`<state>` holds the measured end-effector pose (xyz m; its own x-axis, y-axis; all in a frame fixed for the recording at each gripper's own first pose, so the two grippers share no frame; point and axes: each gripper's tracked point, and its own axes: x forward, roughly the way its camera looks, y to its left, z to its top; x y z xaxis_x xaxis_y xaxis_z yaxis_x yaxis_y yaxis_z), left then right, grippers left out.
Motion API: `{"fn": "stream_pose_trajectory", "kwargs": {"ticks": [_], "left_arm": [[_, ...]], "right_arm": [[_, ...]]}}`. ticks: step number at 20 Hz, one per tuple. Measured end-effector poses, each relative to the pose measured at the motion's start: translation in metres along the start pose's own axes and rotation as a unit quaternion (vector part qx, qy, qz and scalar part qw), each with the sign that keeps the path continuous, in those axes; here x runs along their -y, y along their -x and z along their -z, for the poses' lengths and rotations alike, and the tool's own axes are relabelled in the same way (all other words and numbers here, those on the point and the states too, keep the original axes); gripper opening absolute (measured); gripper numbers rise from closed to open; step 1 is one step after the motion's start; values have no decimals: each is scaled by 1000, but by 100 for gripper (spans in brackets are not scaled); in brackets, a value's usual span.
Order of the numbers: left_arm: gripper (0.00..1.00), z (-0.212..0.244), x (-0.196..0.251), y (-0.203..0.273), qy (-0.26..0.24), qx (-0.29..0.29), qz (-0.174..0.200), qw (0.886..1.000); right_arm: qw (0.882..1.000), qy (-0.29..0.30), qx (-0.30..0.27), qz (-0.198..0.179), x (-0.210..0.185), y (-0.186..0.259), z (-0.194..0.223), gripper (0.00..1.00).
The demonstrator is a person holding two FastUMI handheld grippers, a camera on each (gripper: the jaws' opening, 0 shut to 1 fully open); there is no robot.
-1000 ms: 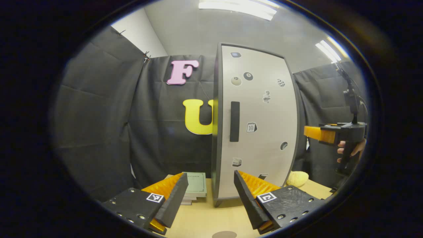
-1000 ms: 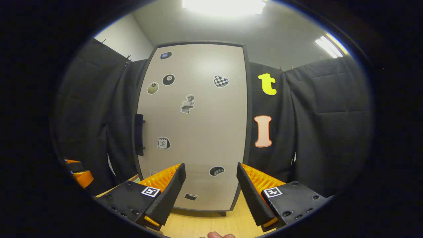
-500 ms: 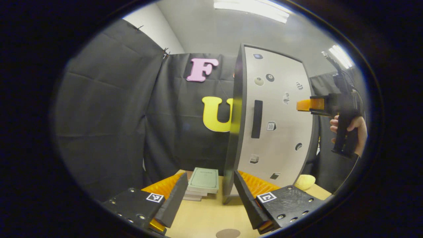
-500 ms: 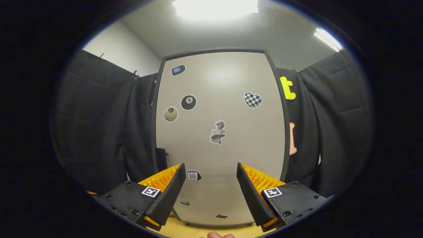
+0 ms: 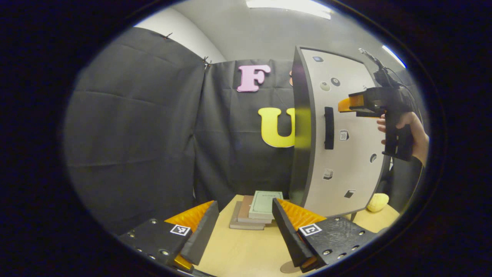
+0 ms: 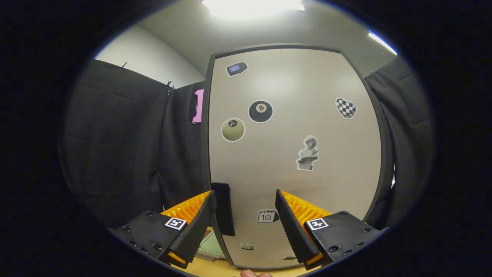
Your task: Open the cabinet door with the right hand, grasp the bottle in the cabinet with the left hand and place it on the coaster, then close the cabinet door with the right hand.
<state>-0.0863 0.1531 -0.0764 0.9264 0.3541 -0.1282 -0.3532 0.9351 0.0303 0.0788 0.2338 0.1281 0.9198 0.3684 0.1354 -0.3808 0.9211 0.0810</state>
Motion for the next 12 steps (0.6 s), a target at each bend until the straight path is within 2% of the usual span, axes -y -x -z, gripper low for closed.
{"fn": "stream_pose_trajectory", "kwargs": {"ticks": [3,8,11,12], "left_arm": [[86,14,-13,-4,19,-18,-12,1000],[84,22,-47,-9,-13,-23,-43,999],[84,27,-56,-9,-12,-28,-48,998],[87,31,-58,-10,-10,-31,-49,998]], "right_arm": [[1000,2,-7,1,-13,-18,7,96],[999,20,-38,20,-23,-41,32,96],[998,17,-63,23,-29,-51,47,96],[997,16,-70,25,-31,-51,50,93]]}}
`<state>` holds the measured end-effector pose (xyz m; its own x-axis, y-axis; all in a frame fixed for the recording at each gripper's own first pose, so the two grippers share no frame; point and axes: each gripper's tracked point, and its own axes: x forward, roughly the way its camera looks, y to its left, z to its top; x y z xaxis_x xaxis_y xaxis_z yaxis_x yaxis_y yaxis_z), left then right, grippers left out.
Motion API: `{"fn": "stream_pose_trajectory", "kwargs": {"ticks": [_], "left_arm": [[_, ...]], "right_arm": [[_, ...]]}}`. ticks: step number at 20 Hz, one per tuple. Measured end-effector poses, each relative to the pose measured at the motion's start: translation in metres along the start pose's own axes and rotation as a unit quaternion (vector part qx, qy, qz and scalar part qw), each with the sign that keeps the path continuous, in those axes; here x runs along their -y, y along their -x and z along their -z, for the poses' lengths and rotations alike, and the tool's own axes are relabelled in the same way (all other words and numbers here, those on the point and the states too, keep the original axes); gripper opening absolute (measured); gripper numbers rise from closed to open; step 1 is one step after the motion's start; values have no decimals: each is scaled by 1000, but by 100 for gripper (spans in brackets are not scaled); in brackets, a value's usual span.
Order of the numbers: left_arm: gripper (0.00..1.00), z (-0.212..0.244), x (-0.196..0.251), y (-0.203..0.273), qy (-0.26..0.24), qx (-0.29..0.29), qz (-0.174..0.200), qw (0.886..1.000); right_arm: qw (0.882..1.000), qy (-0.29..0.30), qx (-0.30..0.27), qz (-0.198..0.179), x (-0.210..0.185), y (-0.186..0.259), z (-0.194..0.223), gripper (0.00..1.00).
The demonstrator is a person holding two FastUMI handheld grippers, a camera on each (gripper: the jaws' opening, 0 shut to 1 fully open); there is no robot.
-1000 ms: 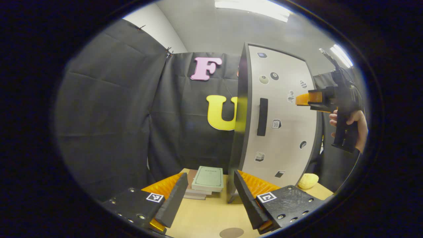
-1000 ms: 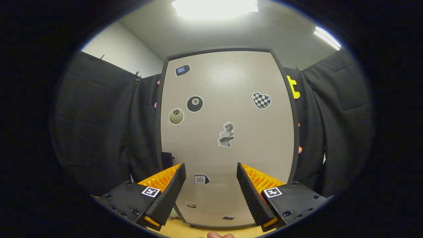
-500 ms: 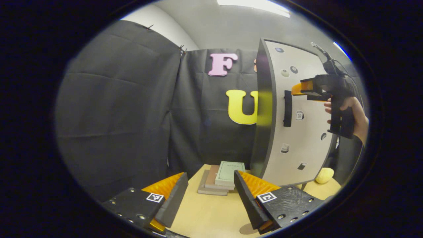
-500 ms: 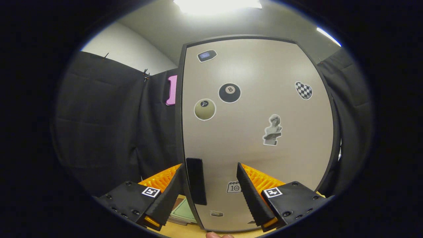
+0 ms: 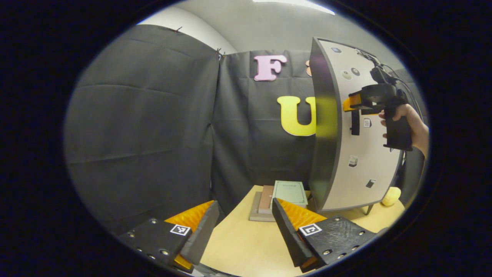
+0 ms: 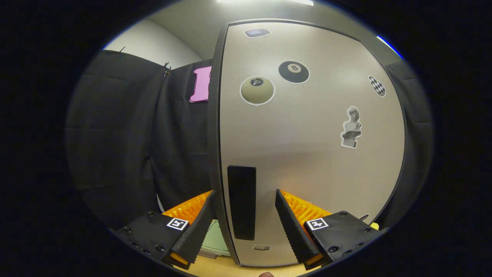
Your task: Open the cabinet door with the right hand, grasp the bottle in the cabinet with the left hand and place it on the coaster, then close the cabinet door with the right hand.
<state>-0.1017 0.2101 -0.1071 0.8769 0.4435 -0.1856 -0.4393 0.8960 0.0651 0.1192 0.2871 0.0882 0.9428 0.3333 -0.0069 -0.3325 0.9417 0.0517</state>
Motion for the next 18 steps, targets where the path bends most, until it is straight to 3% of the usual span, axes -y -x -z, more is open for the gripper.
{"fn": "stream_pose_trajectory", "kwargs": {"ticks": [3,4,5,6,7,9,18], "left_arm": [[87,8,1,-3,9,-8,-2,1000],[87,11,1,-4,11,-11,-2,1000],[87,12,2,-5,13,-13,-1,1000],[87,13,3,-5,13,-13,2,1000],[84,10,4,-4,13,-10,5,1000],[84,11,3,-2,8,-7,3,1000],[84,-7,13,13,11,26,4,1000]], "right_arm": [[1000,-4,-12,0,-5,-5,7,77],[1000,-5,-16,4,-4,-5,8,64],[1000,-6,-18,7,-4,-6,9,63],[1000,-7,-18,6,-2,-8,7,37],[1000,-10,-19,9,0,-8,8,31],[1000,-15,-24,11,-1,-7,10,36],[998,-25,-21,-51,-2,-2,12,16]]}}
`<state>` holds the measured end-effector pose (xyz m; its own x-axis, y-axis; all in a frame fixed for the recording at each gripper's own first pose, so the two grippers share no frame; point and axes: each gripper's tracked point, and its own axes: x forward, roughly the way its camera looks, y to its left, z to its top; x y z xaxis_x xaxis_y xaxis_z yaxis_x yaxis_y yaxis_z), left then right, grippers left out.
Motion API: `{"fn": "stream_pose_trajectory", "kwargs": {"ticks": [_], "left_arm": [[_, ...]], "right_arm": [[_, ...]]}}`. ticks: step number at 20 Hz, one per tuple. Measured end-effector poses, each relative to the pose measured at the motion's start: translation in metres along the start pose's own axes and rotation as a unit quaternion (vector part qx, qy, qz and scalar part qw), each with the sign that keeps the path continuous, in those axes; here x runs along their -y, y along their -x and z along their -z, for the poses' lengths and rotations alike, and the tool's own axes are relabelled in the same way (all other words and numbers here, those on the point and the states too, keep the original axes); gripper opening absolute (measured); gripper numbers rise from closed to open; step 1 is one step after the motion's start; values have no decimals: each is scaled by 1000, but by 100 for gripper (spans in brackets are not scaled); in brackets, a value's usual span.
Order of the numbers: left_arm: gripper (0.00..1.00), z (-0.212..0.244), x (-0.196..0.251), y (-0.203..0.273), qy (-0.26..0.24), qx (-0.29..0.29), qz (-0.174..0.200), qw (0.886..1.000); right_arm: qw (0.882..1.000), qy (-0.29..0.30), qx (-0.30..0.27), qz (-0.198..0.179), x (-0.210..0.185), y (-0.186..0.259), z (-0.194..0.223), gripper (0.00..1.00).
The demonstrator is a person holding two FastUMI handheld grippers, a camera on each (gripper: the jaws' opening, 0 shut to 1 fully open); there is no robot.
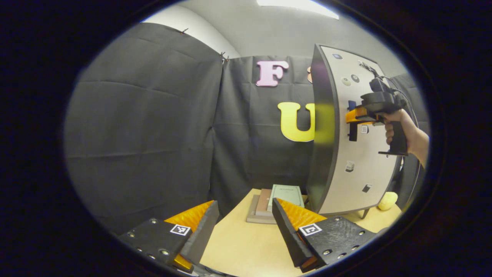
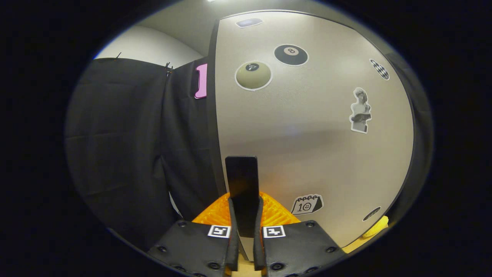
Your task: Open the cabinet door with the right hand, grasp the bottle in the cabinet with the left hand and place it on the coaster, then close the cabinet door with the right hand.
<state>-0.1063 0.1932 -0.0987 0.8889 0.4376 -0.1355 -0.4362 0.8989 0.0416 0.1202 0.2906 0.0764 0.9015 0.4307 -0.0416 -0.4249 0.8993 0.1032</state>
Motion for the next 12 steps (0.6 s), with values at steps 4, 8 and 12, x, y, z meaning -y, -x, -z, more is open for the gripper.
{"fn": "stream_pose_trajectory", "kwargs": {"ticks": [4,8,12], "left_arm": [[84,-2,17,2,-2,2,4,1000],[86,-2,19,10,2,-4,3,1000],[86,-4,22,13,8,-12,11,1000]], "right_arm": [[1000,10,-5,-23,-4,13,1,12],[999,15,-1,-50,-8,29,0,12],[997,12,2,-80,-7,43,2,12]]}}
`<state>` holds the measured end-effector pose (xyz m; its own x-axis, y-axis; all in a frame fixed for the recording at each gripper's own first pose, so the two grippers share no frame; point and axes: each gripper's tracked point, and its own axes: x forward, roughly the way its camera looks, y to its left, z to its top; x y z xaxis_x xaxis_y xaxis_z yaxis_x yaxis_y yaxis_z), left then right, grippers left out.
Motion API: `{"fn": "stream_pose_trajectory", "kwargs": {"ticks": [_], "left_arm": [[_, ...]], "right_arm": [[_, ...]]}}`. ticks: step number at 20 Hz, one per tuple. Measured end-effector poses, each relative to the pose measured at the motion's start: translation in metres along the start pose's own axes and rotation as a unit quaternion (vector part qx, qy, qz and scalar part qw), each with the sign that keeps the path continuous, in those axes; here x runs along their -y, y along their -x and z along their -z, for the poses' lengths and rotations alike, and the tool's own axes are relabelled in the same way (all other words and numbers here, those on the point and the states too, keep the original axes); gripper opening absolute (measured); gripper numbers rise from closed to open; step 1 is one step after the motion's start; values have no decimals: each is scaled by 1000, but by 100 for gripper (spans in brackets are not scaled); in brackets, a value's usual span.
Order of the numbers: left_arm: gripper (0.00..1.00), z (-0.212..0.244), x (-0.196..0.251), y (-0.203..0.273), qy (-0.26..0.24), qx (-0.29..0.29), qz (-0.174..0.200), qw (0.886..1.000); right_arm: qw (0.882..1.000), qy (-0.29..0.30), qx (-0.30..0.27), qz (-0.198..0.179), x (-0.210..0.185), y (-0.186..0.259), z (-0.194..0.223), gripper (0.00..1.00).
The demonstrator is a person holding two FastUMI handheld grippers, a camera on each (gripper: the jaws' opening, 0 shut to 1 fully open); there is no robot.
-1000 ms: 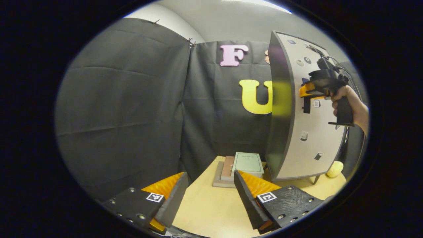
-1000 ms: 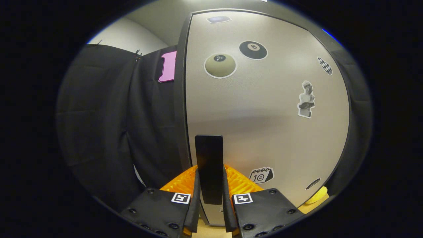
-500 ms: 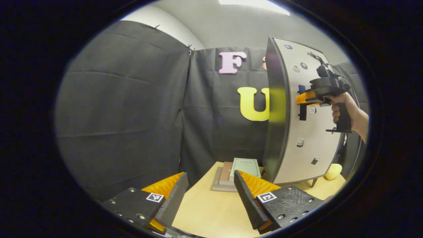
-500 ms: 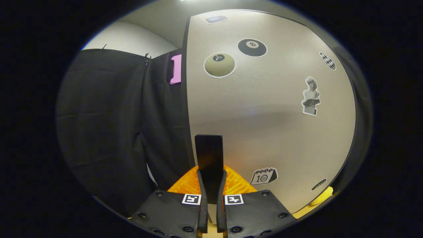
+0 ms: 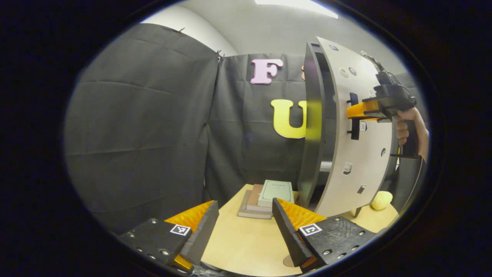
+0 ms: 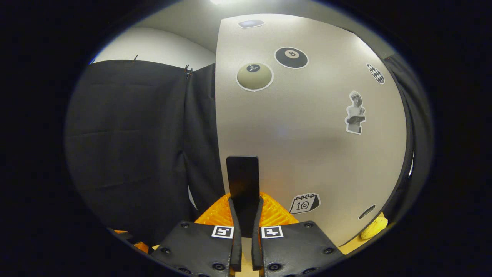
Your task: Open the cabinet door with the right hand, grasp the bottle in the cabinet with the left hand and place it on the coaster, then close the cabinet door with the right hand.
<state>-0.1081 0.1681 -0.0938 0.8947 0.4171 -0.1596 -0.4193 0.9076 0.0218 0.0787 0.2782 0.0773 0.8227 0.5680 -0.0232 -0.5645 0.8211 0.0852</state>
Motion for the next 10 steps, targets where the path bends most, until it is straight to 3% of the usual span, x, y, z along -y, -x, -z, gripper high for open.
{"fn": "stream_pose_trajectory", "kwargs": {"ticks": [10], "left_arm": [[87,-9,12,3,-27,16,37,999]], "right_arm": [[999,-10,-5,-41,-2,37,5,12]]}}
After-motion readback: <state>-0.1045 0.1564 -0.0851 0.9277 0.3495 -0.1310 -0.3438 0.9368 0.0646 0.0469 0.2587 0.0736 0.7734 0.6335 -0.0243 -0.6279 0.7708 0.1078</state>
